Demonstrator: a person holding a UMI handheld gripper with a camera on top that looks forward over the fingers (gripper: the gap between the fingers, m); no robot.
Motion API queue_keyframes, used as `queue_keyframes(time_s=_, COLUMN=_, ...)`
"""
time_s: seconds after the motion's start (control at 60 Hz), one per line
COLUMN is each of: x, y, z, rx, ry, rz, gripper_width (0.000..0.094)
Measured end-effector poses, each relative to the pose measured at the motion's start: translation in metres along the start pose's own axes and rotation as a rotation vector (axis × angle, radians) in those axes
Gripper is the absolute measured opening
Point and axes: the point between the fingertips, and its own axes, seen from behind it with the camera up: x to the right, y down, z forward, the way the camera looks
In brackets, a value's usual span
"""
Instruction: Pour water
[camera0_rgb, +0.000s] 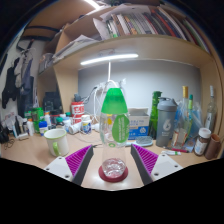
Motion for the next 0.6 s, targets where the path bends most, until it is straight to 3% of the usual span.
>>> queue_keyframes(time_s=0.45, x=-0.045, y=-0.021, z=-0.197, rx=0.082, ry=-0.103, rz=0.144, gripper_width=0.0839)
queue_keyframes(time_s=0.6, x=-0.042, y=-0.030, z=-0.253, rx=0.135, ry=-0.081, rz=0.129, gripper_width=0.0843)
